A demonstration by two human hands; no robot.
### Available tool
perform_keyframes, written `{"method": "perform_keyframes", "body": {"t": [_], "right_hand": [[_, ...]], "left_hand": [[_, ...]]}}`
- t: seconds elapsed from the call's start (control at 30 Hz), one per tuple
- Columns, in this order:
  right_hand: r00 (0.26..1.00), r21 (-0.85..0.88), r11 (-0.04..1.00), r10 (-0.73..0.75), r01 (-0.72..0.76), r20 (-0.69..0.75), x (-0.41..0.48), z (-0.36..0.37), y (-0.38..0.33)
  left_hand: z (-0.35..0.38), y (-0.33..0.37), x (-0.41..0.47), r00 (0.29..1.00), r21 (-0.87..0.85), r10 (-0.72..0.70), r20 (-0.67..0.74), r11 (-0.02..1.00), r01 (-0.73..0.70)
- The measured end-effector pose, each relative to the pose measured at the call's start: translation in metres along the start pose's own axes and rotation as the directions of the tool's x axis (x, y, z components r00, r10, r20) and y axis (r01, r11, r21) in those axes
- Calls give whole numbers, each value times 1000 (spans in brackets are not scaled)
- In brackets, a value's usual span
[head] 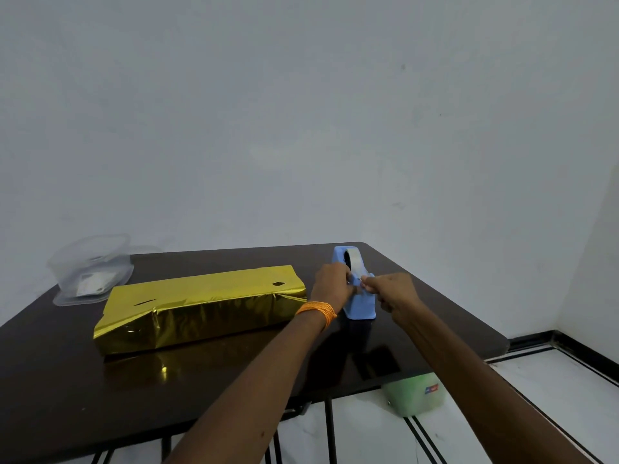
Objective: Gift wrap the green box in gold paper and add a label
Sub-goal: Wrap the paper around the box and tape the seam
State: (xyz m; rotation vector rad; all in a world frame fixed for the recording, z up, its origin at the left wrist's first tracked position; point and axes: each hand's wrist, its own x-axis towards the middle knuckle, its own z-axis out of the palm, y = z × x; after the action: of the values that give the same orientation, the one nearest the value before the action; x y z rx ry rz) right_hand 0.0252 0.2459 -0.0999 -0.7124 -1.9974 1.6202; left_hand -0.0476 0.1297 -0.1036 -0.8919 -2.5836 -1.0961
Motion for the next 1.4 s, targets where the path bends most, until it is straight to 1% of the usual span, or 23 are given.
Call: {"method": "perform_keyframes", "body": {"t": [0.07, 0.13, 0.17, 0.2, 0.27, 0.33, 0.37, 0.43, 0.47, 0.57, 0.63, 0.7, 0.77, 0.8, 0.9, 1.03, 1.17, 1.27, 1.4], "right_hand": [[1000, -9, 1000, -3, 3, 4, -3, 0, 4], [999, -52, 997, -53, 53, 5, -7, -1, 6], [995, -106, 989, -101, 100, -1, -7, -1, 6], [988, -200, 968, -153, 149, -6, -7, -1, 6], [980, -424, 888, -199, 180, -1, -8, -2, 10], [979, -532, 828, -205, 179, 11, -12, -5, 22], [973, -544, 815, -229, 200, 15, -15, -6, 30], [948, -544, 792, -318, 277, 19, -21, -12, 35], [937, -543, 779, -347, 315, 45, -24, -14, 34], [929, -458, 809, -338, 370, 153, -29, -9, 12], [921, -413, 825, -315, 386, 230, -31, 1, -5], [893, -386, 817, -319, 429, 318, -34, 18, -21], [848, -304, 834, -311, 460, 430, -37, 37, -37], [814, -265, 839, -304, 475, 495, -38, 48, -45], [713, -226, 823, -272, 520, 647, -36, 79, -66], [625, -192, 780, -299, 596, 721, -34, 109, -93], [553, -193, 770, -236, 608, 799, -21, 129, -102], [526, -193, 764, -216, 616, 823, -7, 137, -97], [495, -214, 754, -165, 621, 853, 5, 145, -94]], "left_hand": [[1, -1, 1, 1000, -8, -1, -4, 1000, 1], [1, -1, 1, 1000, -33, -15, 2, 999, 15], [2, -2, 1, 1000, -38, -17, 3, 999, 17], [2, -2, 2, 1000, -37, -19, 5, 999, 19], [1, -1, 1, 1000, -26, -24, 19, 999, 25], [0, 1, -2, 1000, -5, -19, 11, 1000, 19], [0, 1, -4, 1000, 14, -12, 9, 1000, 11], [-3, 3, -9, 1000, 65, 17, -21, 998, -16], [-7, 4, -13, 999, 73, 31, -45, 997, -28], [-34, -1, -17, 988, -5, 55, -148, 998, -56], [-63, -14, -17, 977, -71, 24, -211, 997, -40], [-97, -35, -19, 968, -110, -29, -249, 994, 2], [-128, -62, -26, 966, -110, -78, -246, 993, 52], [-141, -76, -29, 965, -102, -101, -240, 992, 78], [-167, -112, -41, 960, -84, -170, -220, 984, 156], [-172, -135, -49, 964, -73, -204, -168, 978, 194], [-163, -145, -48, 972, -15, -190, -139, 982, 190], [-158, -149, -47, 974, -10, -199, -112, 980, 199], [-153, -157, -46, 971, -3, -200, -131, 980, 201]]}}
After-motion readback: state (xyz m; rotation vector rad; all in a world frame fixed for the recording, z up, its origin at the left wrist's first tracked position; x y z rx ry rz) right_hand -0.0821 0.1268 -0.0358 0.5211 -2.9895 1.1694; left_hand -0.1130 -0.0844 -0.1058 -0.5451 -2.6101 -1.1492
